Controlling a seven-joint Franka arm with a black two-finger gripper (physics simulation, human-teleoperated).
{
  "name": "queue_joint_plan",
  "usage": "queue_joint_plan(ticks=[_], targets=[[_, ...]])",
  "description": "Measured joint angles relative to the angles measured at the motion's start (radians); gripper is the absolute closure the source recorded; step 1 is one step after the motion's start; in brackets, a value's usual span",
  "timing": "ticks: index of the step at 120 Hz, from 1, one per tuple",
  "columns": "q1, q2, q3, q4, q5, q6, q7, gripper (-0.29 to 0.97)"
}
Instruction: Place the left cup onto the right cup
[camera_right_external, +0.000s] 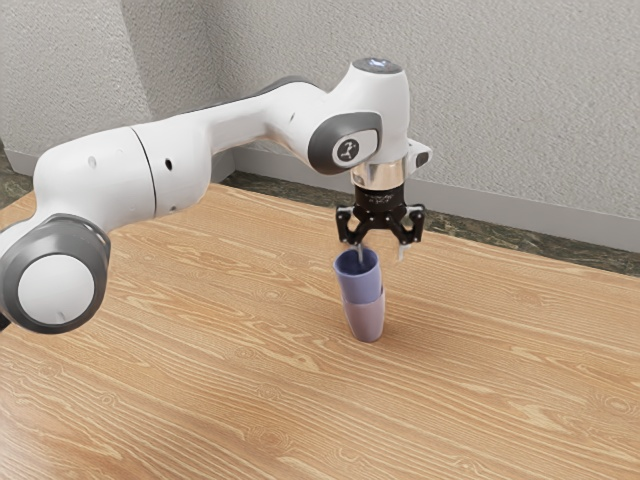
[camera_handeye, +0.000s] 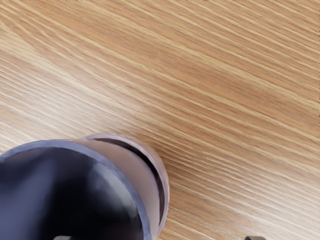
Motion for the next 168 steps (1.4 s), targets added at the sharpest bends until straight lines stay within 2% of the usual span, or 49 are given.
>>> queue_joint_plan(ticks=[32,87,111,149,168], targets=[[0.001,-0.003,0.001,-0.003,0.001,0.004,0.003,0.06],[0.005,-0.017,0.022,-0.022,-0.002,0.005,0.008,0.01],[0.000,-0.105,0.065,-0.088,0.002,0.004,0.037,0.00],[-0.008,-0.240,0.143,-0.201,-0.014,0.005,0.170,0.00],[-0.009,-0.314,0.214,-0.274,-0.080,0.007,0.256,0.00]])
